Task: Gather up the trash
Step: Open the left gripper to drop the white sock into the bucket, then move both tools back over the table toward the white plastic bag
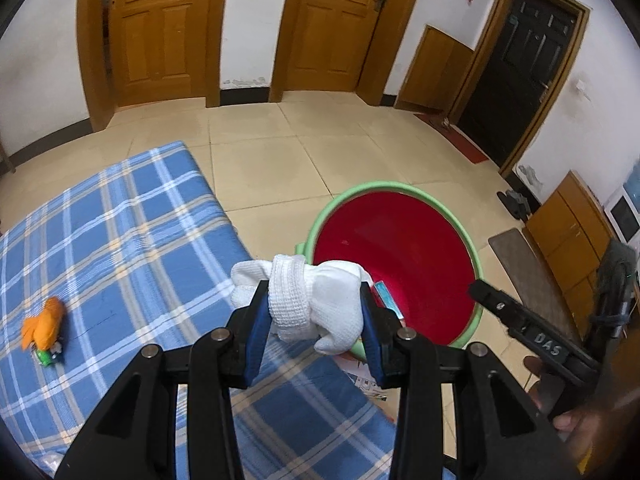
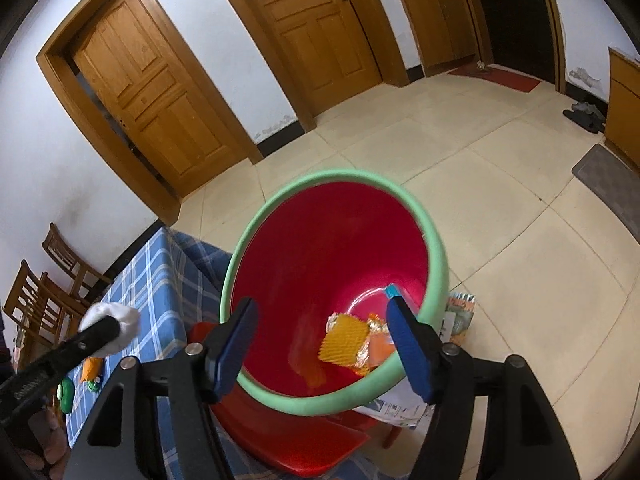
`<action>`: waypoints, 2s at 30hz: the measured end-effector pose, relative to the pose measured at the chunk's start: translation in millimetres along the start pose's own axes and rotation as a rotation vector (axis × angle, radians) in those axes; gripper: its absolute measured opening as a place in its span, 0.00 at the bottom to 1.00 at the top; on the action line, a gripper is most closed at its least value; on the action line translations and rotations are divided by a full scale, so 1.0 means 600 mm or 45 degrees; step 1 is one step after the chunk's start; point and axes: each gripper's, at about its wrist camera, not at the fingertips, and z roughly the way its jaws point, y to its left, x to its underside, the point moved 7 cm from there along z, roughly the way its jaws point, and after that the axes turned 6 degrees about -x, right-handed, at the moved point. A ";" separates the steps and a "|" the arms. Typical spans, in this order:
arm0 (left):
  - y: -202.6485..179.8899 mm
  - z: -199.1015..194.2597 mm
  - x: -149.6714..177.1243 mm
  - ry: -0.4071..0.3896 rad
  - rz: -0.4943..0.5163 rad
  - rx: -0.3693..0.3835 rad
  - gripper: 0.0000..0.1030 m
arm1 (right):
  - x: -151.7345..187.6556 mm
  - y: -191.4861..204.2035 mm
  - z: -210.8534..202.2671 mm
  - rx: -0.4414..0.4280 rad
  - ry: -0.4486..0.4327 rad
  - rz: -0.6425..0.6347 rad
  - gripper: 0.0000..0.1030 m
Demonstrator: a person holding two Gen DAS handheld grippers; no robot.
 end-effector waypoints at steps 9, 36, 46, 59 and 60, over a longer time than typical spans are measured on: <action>-0.067 0.047 0.007 0.061 0.123 0.028 0.40 | -0.011 -0.034 -0.029 0.010 -0.049 0.053 0.73; -0.091 0.051 0.008 0.075 0.118 0.006 0.59 | -0.002 -0.061 -0.038 -0.023 -0.032 0.107 0.78; -0.038 -0.003 0.022 0.041 0.008 -0.025 0.60 | 0.005 -0.017 -0.044 -0.055 -0.008 0.042 0.85; 0.071 -0.064 0.059 0.012 -0.164 -0.123 0.60 | 0.020 0.042 -0.050 -0.123 0.022 -0.051 0.87; 0.082 -0.068 0.063 0.012 -0.182 -0.135 0.60 | 0.022 0.047 -0.050 -0.128 0.024 -0.058 0.87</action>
